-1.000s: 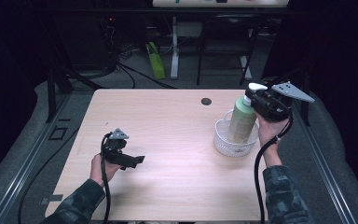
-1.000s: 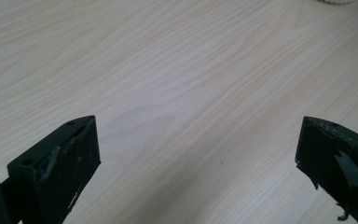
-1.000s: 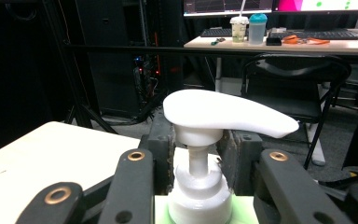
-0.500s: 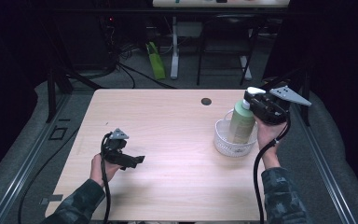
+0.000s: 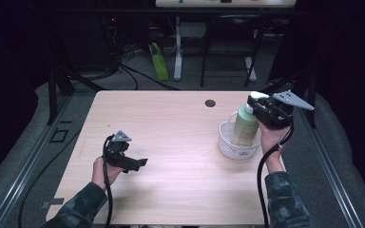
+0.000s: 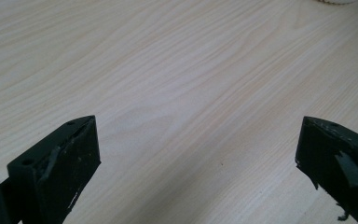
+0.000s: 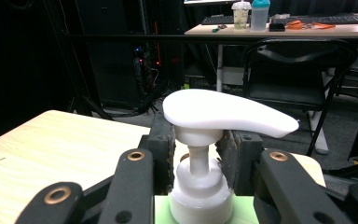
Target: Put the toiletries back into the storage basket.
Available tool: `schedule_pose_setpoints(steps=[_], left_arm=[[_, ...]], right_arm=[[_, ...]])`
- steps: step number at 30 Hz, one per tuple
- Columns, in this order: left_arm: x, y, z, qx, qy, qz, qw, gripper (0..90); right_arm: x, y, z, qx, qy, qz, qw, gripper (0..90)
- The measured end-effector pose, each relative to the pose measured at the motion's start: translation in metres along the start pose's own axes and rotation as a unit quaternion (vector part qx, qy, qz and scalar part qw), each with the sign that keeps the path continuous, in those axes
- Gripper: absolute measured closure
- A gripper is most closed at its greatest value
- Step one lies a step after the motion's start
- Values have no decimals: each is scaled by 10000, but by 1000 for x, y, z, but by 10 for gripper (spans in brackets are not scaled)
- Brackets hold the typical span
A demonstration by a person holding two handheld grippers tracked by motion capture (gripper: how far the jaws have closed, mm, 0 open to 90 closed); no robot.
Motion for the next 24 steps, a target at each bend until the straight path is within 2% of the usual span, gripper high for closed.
schedule_pose_setpoints(steps=[24], left_arm=[[0,0,1,-28,3,-15,10000,0]], right_arm=[[0,-14,6,98,1,-22,9999,674]])
Point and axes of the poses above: each handheld gripper's, and its own axes: z roughly forward along the jaws, y roughly out of its top, x roughly to its left, the point moved 9 cm from there along z, roughly forward along the jaws, and after that the axes turned 4 degrees about z, right-handed, at the moved point
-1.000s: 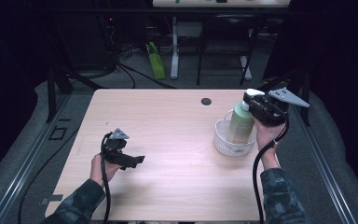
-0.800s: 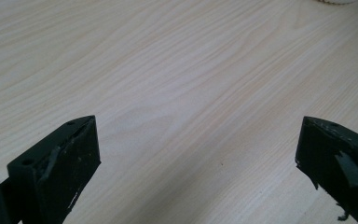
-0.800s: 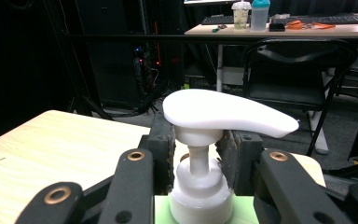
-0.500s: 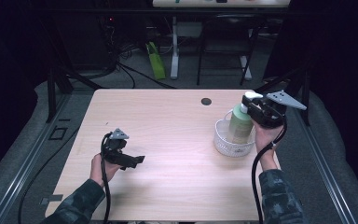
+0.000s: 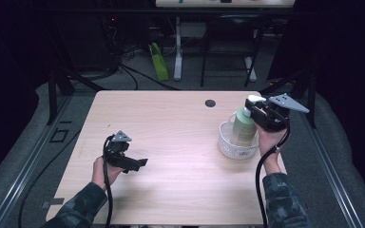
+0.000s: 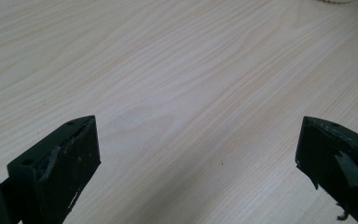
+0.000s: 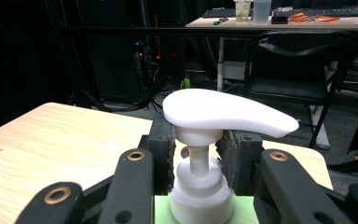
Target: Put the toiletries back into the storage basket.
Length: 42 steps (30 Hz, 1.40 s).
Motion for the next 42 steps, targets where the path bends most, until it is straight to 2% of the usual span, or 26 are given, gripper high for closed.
schedule_pose_setpoints(steps=[10,14,23,32,34,35,36,37,40,42], left_arm=[[-1,1,-1,-4,-1,5,10000,0],[-2,1,-1,0,2,65,10000,0],[-2,2,-4,-37,10,48,10000,0],[-2,1,-2,-12,14,80,10000,0],[-1,2,-2,-32,22,64,10000,0],[-1,2,-2,-30,25,57,10000,0],[-1,2,-2,-30,25,57,10000,0],[-2,2,-3,-25,17,80,10000,0],[-3,2,-3,-18,20,87,10000,0],[-4,2,-3,-27,34,87,10000,0]], right_arm=[[-5,-5,-11,-84,42,-7,10000,676],[-4,-7,-15,-77,88,-54,9999,677],[-3,-7,-16,-72,86,-149,9998,675],[-4,-7,-18,12,78,-91,9999,647],[-5,-6,-20,73,58,-26,10000,616],[-5,-6,-22,164,45,27,9999,560],[-5,-6,-22,164,45,27,9999,560],[-3,-6,-25,245,81,32,9997,507],[-2,-6,-28,362,48,40,9993,474],[-1,-9,-31,610,22,83,9981,429]])
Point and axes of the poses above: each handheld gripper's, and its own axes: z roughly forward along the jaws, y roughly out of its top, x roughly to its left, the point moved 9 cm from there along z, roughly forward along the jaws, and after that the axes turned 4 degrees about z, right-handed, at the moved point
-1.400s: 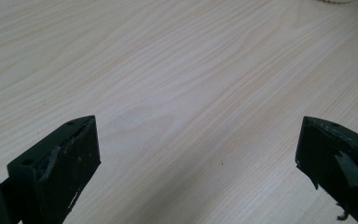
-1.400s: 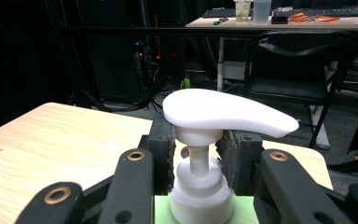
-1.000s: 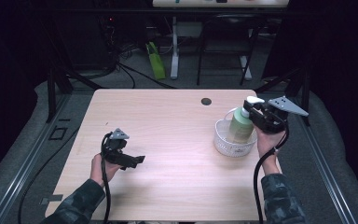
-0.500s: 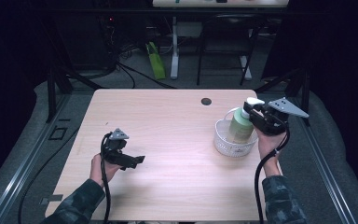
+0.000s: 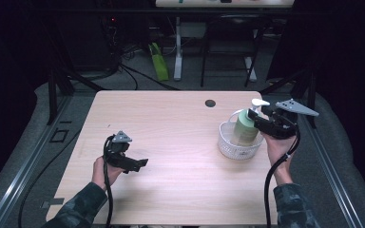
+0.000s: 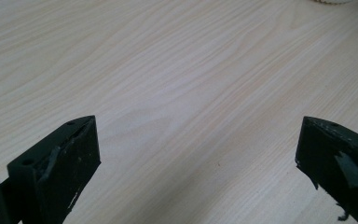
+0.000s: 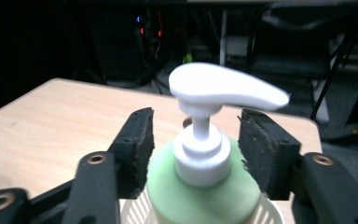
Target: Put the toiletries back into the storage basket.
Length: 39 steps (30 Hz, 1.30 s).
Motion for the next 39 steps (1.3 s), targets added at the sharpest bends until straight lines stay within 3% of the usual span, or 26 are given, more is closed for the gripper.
schedule_pose_setpoints(steps=[17,26,37,39], left_arm=[[-2,1,0,-19,-34,26,10000,0],[-2,1,0,-11,-58,23,10000,0],[-2,1,-1,-14,-65,57,10000,0],[-2,0,-1,-8,-47,60,10000,0]], right_arm=[[1,-23,-18,724,55,110,9973,189],[11,-41,-26,1093,101,-33,9939,81],[8,-68,-33,1380,42,47,9904,54],[8,-80,-33,1541,-1,64,9880,48]])
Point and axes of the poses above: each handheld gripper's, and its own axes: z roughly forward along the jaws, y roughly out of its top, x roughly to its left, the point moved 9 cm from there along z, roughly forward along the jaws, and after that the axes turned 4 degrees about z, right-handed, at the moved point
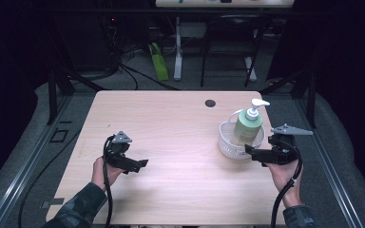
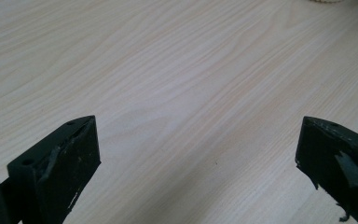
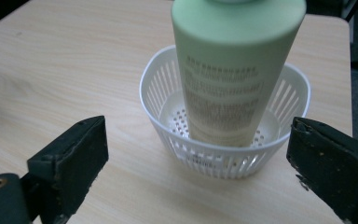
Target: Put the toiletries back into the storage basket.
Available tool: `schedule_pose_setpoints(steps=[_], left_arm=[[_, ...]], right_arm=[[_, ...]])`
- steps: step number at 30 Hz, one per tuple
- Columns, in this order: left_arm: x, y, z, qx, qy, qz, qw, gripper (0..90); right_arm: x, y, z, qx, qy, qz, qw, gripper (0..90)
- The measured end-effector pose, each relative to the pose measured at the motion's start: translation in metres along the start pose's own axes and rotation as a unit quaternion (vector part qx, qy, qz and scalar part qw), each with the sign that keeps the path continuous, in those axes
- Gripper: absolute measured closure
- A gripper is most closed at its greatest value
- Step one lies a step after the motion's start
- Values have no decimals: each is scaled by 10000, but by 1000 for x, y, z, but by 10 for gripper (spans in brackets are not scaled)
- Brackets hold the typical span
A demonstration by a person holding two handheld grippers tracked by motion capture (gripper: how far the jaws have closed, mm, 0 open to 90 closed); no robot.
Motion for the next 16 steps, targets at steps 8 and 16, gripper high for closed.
schedule_pose_setpoints(steps=[8,16], left_arm=[[4,-3,2,79,19,32,10000,0],[8,-2,2,70,66,15,10000,0]], right_arm=[[-5,-30,9,327,-49,42,9994,40],[-13,-44,10,497,-85,65,9987,25]])
Point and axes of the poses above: each handheld gripper's, and its own axes: z roughly forward along the jaws, y roughly out of its top, x roughly to its left, the point moved 9 cm from there along z, roughly forward along the jaws, and after that the axes turned 4 degrees about z, right-handed, at the moved point
